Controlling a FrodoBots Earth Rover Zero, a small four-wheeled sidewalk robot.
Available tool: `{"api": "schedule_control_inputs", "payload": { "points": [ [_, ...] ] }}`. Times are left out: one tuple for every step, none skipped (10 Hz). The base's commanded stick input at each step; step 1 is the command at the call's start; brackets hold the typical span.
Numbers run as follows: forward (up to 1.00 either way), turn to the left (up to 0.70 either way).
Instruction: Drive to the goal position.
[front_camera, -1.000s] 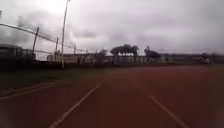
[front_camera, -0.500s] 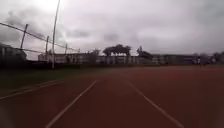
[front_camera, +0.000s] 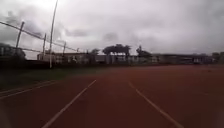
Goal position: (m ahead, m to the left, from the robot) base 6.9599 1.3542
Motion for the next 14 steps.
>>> {"api": "schedule_control_inputs", "payload": {
  "points": [
    [0.5, 0.0],
    [0.5, 0.0],
    [0.5, 0.0],
    [0.5, 0.0],
    [0.5, 0.0],
    [0.5, 0.0],
    [0.5, 0.0],
    [0.5, 0.0],
    [0.5, 0.0],
    [0.5, 0.0],
    [0.5, 0.0],
    [0.5, 0.0],
    [0.5, 0.0],
    [0.5, 0.0]
  ]
}}
